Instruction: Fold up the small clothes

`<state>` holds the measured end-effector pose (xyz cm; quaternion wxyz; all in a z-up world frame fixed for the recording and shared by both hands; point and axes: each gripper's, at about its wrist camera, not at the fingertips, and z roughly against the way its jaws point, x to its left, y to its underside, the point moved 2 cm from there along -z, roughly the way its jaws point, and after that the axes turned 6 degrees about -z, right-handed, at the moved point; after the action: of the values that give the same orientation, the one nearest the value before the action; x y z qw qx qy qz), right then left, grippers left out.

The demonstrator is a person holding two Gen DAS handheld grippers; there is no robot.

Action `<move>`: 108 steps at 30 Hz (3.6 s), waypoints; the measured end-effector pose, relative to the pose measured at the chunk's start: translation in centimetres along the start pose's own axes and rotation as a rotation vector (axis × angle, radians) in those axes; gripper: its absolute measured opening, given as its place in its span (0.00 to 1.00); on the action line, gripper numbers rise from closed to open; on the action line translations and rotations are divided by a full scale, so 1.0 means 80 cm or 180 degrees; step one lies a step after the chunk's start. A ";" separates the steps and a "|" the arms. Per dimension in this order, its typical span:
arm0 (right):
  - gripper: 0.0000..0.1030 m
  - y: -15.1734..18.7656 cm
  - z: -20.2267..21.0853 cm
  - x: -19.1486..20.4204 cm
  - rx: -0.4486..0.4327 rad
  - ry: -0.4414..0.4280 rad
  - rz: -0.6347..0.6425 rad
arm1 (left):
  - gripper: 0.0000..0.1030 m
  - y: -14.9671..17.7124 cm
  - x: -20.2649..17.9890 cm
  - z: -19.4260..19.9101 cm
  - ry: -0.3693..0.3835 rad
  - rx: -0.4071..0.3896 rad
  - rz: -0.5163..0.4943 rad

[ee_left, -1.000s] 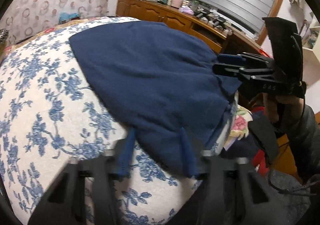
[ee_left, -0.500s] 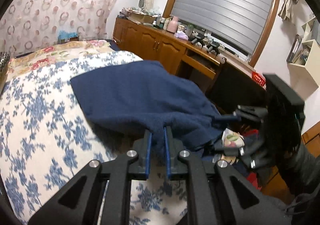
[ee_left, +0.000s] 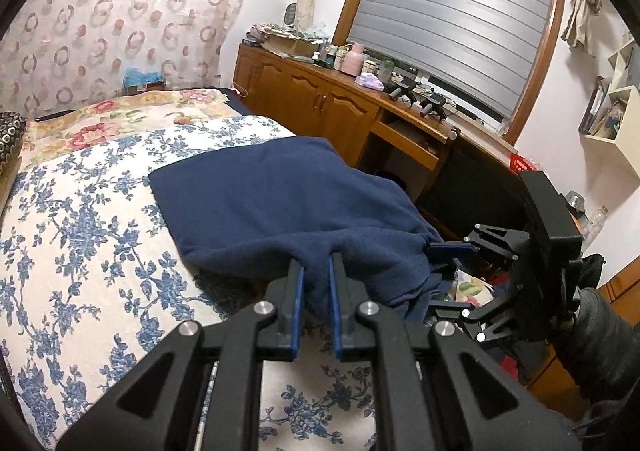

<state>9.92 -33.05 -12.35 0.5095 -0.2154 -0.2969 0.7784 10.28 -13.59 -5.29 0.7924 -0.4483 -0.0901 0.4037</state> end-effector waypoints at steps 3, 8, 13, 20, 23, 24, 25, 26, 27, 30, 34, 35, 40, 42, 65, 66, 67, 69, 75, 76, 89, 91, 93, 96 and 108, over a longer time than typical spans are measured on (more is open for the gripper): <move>0.68 0.002 0.001 -0.003 -0.0022 0.0100 0.0032 | 0.08 0.001 -0.001 0.001 -0.0024 -0.0003 -0.0007; 0.33 -0.003 0.000 -0.009 -0.0047 0.0161 0.0047 | 0.08 0.002 -0.003 0.002 -0.0056 0.0004 -0.0015; 0.07 -0.021 0.013 -0.010 -0.0266 0.0142 0.0014 | 0.08 0.001 -0.003 0.003 -0.0161 0.0005 -0.0057; 0.04 -0.084 0.015 -0.017 -0.0584 0.0095 -0.0066 | 0.08 -0.009 0.011 0.004 -0.0267 -0.0017 -0.0039; 0.04 -0.128 0.006 -0.019 -0.0682 0.0091 0.0064 | 0.08 -0.021 0.029 0.001 -0.0299 -0.0048 0.0017; 0.04 -0.142 0.002 -0.019 -0.0704 0.0075 0.0108 | 0.08 -0.024 0.034 -0.001 -0.0310 -0.0054 0.0034; 0.04 -0.156 -0.003 -0.018 -0.0724 0.0068 0.0156 | 0.08 -0.029 0.041 -0.003 -0.0325 -0.0058 0.0051; 0.04 -0.168 -0.007 -0.019 -0.0743 0.0074 0.0202 | 0.08 -0.034 0.048 -0.006 -0.0337 -0.0058 0.0063; 0.03 -0.179 -0.013 -0.021 -0.0750 0.0088 0.0239 | 0.09 -0.039 0.056 -0.011 -0.0345 -0.0044 0.0075; 0.03 -0.215 -0.042 -0.032 -0.0690 0.0028 0.0277 | 0.10 -0.047 0.071 -0.024 -0.0324 -0.0018 0.0101; 0.02 -0.222 -0.082 -0.053 -0.0491 -0.0075 0.0172 | 0.10 -0.052 0.087 -0.048 -0.0346 0.0041 0.0147; 0.02 -0.220 -0.082 -0.060 -0.0483 -0.0100 0.0135 | 0.10 -0.052 0.090 -0.056 -0.0338 0.0087 0.0149; 0.02 -0.187 -0.064 -0.063 -0.0414 -0.0183 -0.0013 | 0.10 -0.051 0.097 -0.068 -0.0293 0.0142 0.0171; 0.03 -0.171 -0.050 -0.057 -0.0425 -0.0153 -0.0012 | 0.10 -0.050 0.095 -0.064 -0.0304 0.0139 0.0146; 0.74 -0.015 -0.019 0.019 0.0030 -0.0266 0.0131 | 0.10 0.011 0.049 -0.003 -0.0365 0.0251 0.0060; 0.75 -0.013 -0.020 0.020 0.0046 -0.0238 0.0163 | 0.10 0.009 0.050 -0.004 -0.0363 0.0245 0.0062; 0.75 -0.011 -0.021 0.021 0.0057 -0.0214 0.0203 | 0.10 0.006 0.051 -0.006 -0.0371 0.0236 0.0064; 0.75 -0.009 -0.025 0.022 0.0098 -0.0205 0.0240 | 0.10 0.000 0.055 -0.010 -0.0373 0.0227 0.0085; 0.75 0.004 -0.037 0.026 0.0232 -0.0218 0.0344 | 0.10 -0.006 0.063 -0.018 -0.0390 0.0229 0.0120; 0.75 0.006 -0.038 0.028 0.0241 -0.0193 0.0387 | 0.10 -0.007 0.063 -0.018 -0.0387 0.0227 0.0117; 0.11 0.002 -0.035 0.004 0.0097 -0.0059 0.0357 | 0.10 -0.001 0.069 -0.021 -0.0326 0.0220 0.0170; 0.08 0.000 -0.031 0.010 0.0037 0.0043 0.0483 | 0.10 -0.001 0.070 -0.020 -0.0301 0.0215 0.0186; 0.07 -0.010 -0.022 0.013 -0.0082 0.0136 0.0573 | 0.10 -0.004 0.071 -0.016 -0.0261 0.0196 0.0214; 0.07 -0.055 0.001 0.003 -0.0367 0.0269 0.0636 | 0.10 -0.015 0.075 -0.009 -0.0196 0.0127 0.0242; 0.07 -0.219 -0.098 -0.052 -0.0474 0.0390 0.0857 | 0.10 -0.089 0.142 -0.051 -0.0390 0.0067 0.0358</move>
<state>28.16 -29.67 -6.00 0.4003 -0.3375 -0.2906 0.8009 23.82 -9.91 -4.55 0.7661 -0.4187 -0.1088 0.4752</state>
